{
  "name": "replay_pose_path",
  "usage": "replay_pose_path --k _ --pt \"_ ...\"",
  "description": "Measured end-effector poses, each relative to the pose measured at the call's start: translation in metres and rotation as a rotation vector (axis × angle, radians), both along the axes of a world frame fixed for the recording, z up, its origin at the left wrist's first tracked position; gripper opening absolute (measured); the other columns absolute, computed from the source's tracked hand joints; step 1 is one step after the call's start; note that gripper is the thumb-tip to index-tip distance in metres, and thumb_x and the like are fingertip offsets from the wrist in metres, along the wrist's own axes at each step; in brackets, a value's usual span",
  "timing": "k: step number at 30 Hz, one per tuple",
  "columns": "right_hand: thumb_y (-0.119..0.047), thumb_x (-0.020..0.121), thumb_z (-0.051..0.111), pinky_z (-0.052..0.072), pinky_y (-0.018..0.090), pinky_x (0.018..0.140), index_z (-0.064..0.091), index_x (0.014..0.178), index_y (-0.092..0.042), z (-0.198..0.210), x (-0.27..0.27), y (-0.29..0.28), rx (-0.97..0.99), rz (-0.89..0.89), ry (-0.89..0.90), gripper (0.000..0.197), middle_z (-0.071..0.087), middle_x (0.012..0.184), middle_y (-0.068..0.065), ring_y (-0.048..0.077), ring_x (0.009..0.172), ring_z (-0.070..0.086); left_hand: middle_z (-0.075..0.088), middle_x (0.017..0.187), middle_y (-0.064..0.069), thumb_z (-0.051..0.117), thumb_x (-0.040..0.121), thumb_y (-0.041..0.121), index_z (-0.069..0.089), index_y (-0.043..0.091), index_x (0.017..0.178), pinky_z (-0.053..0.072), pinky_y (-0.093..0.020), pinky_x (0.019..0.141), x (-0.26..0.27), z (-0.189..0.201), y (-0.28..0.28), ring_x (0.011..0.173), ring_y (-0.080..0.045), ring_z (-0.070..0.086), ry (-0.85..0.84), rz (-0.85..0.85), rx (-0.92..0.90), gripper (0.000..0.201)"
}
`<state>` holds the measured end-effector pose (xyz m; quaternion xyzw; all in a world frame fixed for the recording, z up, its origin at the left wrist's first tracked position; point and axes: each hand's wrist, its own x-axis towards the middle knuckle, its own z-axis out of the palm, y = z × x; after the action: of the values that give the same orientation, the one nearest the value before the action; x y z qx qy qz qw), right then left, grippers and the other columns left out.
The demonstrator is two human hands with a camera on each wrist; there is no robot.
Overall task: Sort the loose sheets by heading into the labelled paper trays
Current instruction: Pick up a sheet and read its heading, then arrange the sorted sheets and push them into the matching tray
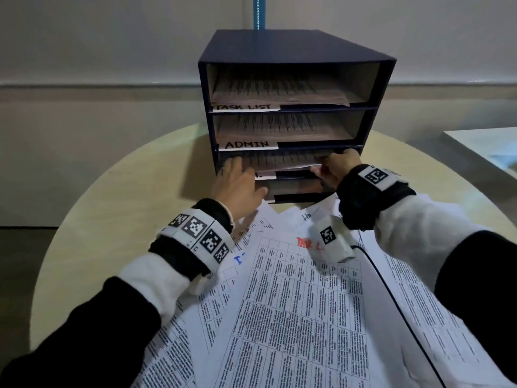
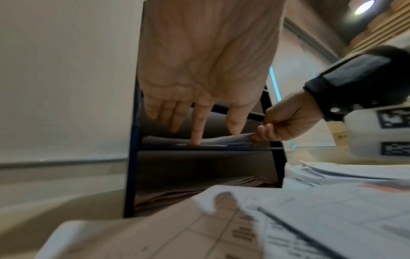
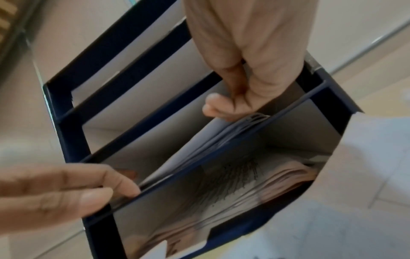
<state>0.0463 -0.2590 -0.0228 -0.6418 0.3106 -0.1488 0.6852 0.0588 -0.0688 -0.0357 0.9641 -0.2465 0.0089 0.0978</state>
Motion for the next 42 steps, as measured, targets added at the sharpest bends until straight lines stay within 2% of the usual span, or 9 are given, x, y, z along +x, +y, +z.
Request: replay_pose_path --k 2,7,13,19,25,29,33,36,42 --pt "0.002 0.096 0.033 0.035 0.013 0.027 0.040 0.095 0.000 0.001 0.002 0.002 -0.008 -0.012 0.051 0.008 0.051 0.080 0.020 0.016 0.024 0.047 0.039 0.138 -0.017 0.041 0.095 0.041 0.043 0.007 0.131 0.027 -0.040 0.108 0.006 -0.001 0.000 0.131 -0.031 0.032 0.065 -0.029 0.013 0.049" --pt "0.006 0.095 0.032 0.040 0.016 0.032 0.045 0.069 -0.001 -0.008 0.009 -0.002 -0.048 0.012 0.168 0.029 0.047 0.054 0.015 0.015 0.027 0.042 0.044 0.135 -0.016 0.040 0.095 0.044 0.032 0.013 0.136 0.035 -0.038 0.103 0.020 -0.007 0.004 0.122 -0.031 0.044 0.233 -0.018 -0.087 0.052" --pt "-0.010 0.098 0.035 0.040 0.017 0.029 0.046 0.071 0.002 -0.014 0.018 -0.008 -0.195 0.110 0.277 0.031 0.052 0.035 0.008 0.014 0.020 0.044 0.033 0.143 -0.018 0.038 0.092 0.054 0.019 0.012 0.143 0.020 -0.040 0.111 0.023 -0.013 0.000 0.133 -0.033 0.030 0.230 -0.043 0.122 0.069" --pt "-0.025 0.088 0.062 0.042 0.018 0.030 0.051 0.058 -0.006 -0.008 0.008 -0.007 -0.475 0.237 0.360 0.037 0.049 0.027 0.001 0.011 0.021 0.047 0.012 0.155 -0.012 0.043 0.090 0.055 0.006 0.017 0.149 0.005 -0.042 0.116 0.013 -0.011 0.001 0.144 -0.028 0.009 0.241 -0.067 0.182 0.079" --pt "-0.015 0.086 0.059 0.046 0.017 0.036 0.060 0.077 -0.005 0.010 -0.039 -0.002 -0.639 0.405 0.433 0.014 0.060 0.050 0.004 0.004 0.027 0.050 -0.015 0.157 -0.005 0.065 0.078 0.052 0.007 0.017 0.149 0.001 -0.048 0.116 -0.020 -0.003 0.008 0.146 -0.022 -0.008 0.440 -0.131 0.143 0.098" --pt "-0.014 0.085 0.061 0.044 0.014 0.050 0.061 0.110 -0.008 -0.005 -0.078 0.010 -0.659 0.461 0.477 0.026 0.070 0.086 0.015 0.016 0.059 0.060 -0.012 0.158 0.000 0.077 0.064 0.054 -0.003 0.026 0.149 0.004 -0.048 0.116 -0.054 -0.018 0.011 0.146 -0.023 -0.005 0.593 -0.143 0.165 0.120" --pt "-0.016 0.086 0.060 0.044 0.026 0.090 0.059 0.118 -0.013 -0.030 -0.104 0.029 -0.706 0.537 0.592 0.032 0.062 0.116 0.010 0.026 0.108 0.057 0.009 0.155 -0.007 0.077 0.061 0.056 0.006 0.021 0.148 0.022 -0.046 0.111 -0.068 -0.025 0.005 0.141 -0.029 0.012 0.473 -0.109 0.257 0.117" --pt "-0.018 0.091 0.048 0.036 0.046 0.101 0.054 0.121 -0.017 -0.036 -0.114 0.047 -0.858 0.558 0.646 0.030 0.047 0.129 0.008 0.027 0.121 0.042 0.028 0.139 -0.011 0.079 0.060 0.053 0.021 0.015 0.141 0.035 -0.041 0.102 -0.075 -0.023 0.001 0.128 -0.030 0.029 0.414 -0.068 0.220 0.107" --pt "-0.030 0.077 0.068 0.022 0.050 0.107 0.042 0.128 -0.024 -0.030 -0.130 0.052 -0.978 0.693 0.760 0.057 0.037 0.135 0.000 0.024 0.128 0.032 0.028 0.137 -0.011 0.082 0.059 0.045 0.017 0.014 0.142 0.036 -0.038 0.102 -0.085 -0.026 0.008 0.124 -0.029 0.032 0.457 -0.005 0.069 0.110"
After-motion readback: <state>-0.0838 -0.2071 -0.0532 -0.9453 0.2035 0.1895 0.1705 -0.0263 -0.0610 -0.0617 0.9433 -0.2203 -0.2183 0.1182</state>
